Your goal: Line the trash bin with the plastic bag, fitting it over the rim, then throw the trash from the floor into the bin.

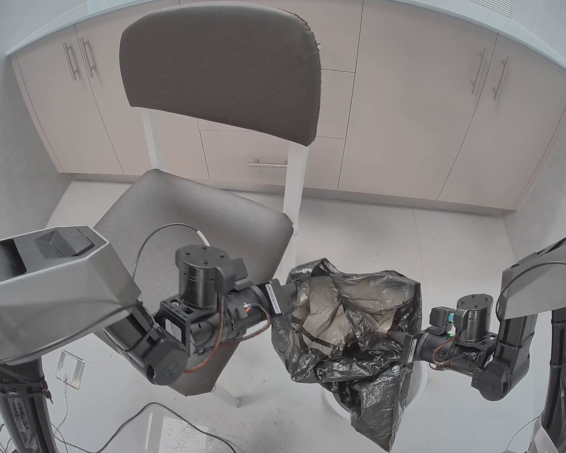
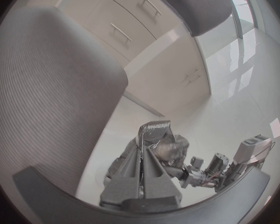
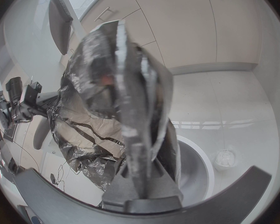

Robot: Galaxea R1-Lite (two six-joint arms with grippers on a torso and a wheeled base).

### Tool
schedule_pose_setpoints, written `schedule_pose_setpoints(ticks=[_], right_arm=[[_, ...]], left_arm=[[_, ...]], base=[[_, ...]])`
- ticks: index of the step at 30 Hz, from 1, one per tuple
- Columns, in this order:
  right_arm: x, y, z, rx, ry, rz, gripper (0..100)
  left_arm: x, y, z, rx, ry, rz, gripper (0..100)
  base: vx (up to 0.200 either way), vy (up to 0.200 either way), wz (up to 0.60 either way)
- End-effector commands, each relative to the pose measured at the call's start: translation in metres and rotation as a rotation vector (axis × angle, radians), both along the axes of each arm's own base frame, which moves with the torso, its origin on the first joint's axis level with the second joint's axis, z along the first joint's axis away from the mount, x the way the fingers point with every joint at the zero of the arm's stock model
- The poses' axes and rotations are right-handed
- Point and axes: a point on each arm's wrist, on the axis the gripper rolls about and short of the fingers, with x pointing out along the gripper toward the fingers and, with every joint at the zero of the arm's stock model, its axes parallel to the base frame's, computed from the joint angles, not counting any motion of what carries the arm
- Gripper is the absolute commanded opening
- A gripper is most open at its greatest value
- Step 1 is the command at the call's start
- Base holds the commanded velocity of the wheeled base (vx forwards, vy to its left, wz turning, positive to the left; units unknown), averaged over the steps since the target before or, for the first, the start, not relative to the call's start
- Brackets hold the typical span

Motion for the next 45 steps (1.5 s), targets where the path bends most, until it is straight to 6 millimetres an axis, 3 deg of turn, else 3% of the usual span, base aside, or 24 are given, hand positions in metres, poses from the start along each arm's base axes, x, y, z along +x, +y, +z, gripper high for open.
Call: schedule_pose_setpoints(ticks=[1, 8, 18, 26, 34, 43, 44, 45], right_arm=[[-0.006, -0.005, 0.007, 0.007, -0.008, -0.007, 0], [-0.001, -0.005, 0.022, 0.029, -0.072, -0.014, 0], [0.014, -0.005, 0.031, 0.043, -0.141, -0.029, 0], [0.03, -0.013, 0.024, 0.036, -0.163, -0.063, 0], [0.02, -0.013, 0.015, -0.001, -0.114, -0.083, 0], [0.022, -0.013, 0.016, -0.011, -0.127, -0.102, 0], [0.022, -0.013, 0.016, -0.011, -0.127, -0.1, 100], [0.022, -0.012, 0.016, -0.011, -0.127, -0.099, 100]], left_arm=[[-0.02, -0.022, -0.009, 0.039, 0.025, -0.016, 0], [-0.038, -0.045, -0.002, 0.057, -0.021, -0.001, 0], [-0.031, -0.053, 0.007, 0.06, -0.079, 0.078, 0], [-0.031, -0.064, -0.009, 0.108, -0.09, 0.089, 0], [-0.034, -0.066, -0.015, 0.12, -0.081, 0.08, 0], [-0.034, -0.066, -0.015, 0.12, -0.081, 0.08, 0], [-0.034, -0.066, -0.015, 0.119, -0.08, 0.081, 0], [-0.034, -0.066, -0.015, 0.119, -0.08, 0.081, 0]], base=[[0.0, 0.0, 0.0], [0.0, 0.0, 0.0], [0.0, 0.0, 0.0], [0.0, 0.0, 0.0], [0.0, 0.0, 0.0], [0.0, 0.0, 0.0], [0.0, 0.0, 0.0], [0.0, 0.0, 0.0]])
